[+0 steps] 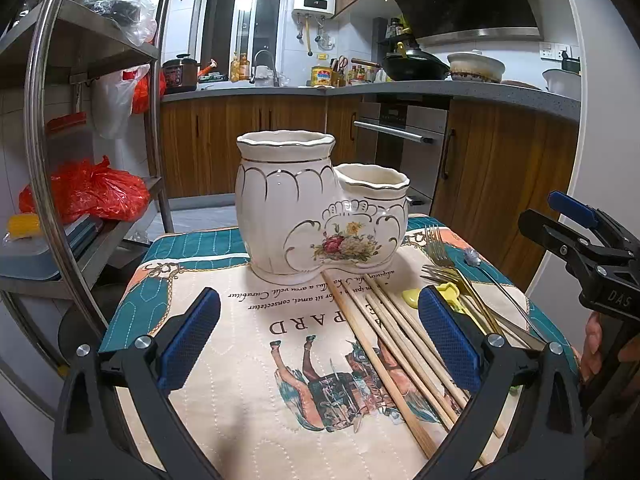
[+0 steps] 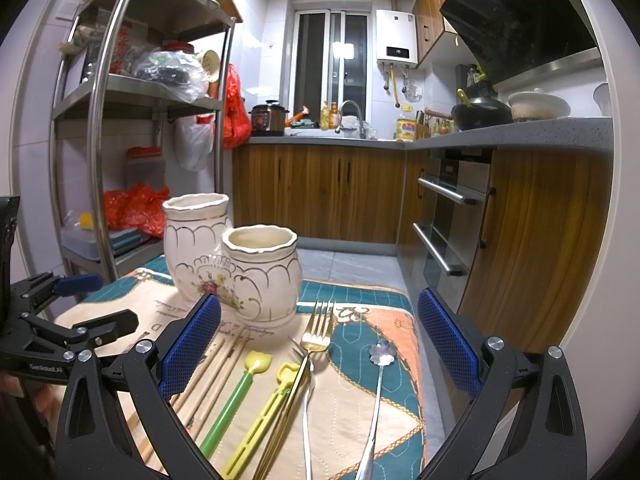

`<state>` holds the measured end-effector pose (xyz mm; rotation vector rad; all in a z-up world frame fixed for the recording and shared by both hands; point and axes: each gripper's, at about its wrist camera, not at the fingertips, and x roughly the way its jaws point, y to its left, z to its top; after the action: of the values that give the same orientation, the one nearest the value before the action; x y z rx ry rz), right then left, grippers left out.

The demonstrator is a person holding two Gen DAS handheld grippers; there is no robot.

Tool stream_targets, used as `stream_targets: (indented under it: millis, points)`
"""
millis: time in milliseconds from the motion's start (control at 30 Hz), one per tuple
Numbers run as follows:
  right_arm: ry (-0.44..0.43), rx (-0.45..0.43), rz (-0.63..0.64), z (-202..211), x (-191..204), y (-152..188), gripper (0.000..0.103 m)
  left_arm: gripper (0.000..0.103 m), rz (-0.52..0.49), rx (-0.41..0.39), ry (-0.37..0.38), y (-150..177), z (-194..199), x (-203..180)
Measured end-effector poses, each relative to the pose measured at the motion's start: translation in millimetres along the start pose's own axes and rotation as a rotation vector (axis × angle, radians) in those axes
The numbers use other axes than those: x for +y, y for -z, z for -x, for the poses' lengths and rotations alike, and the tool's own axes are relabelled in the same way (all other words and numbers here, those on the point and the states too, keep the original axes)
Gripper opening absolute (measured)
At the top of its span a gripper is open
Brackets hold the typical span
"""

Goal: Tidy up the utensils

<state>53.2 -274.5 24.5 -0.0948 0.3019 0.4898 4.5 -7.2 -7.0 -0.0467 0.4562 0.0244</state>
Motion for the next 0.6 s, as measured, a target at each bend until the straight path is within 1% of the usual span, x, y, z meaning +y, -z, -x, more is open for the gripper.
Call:
stream_targets:
  millis: [300,367,600]
  points:
    - [-0.002,0.004,-0.003,0.6,-1.4,-2.2,0.098,0.098,-0.003,0.003,-0.003,0.8,-3.7,-7.2]
    - [-0.003,0.004,-0.004,1.2,-1.4,-2.6,0.098,0.098,-0.001,0.003,0.004,-0.1,-0.9,0.6]
    - [-0.003,0.003,-0.004,0.9,-1.4,-2.3,0.098,0.098,0.000,0.004,0.006,0.3,-3.8,-1.6]
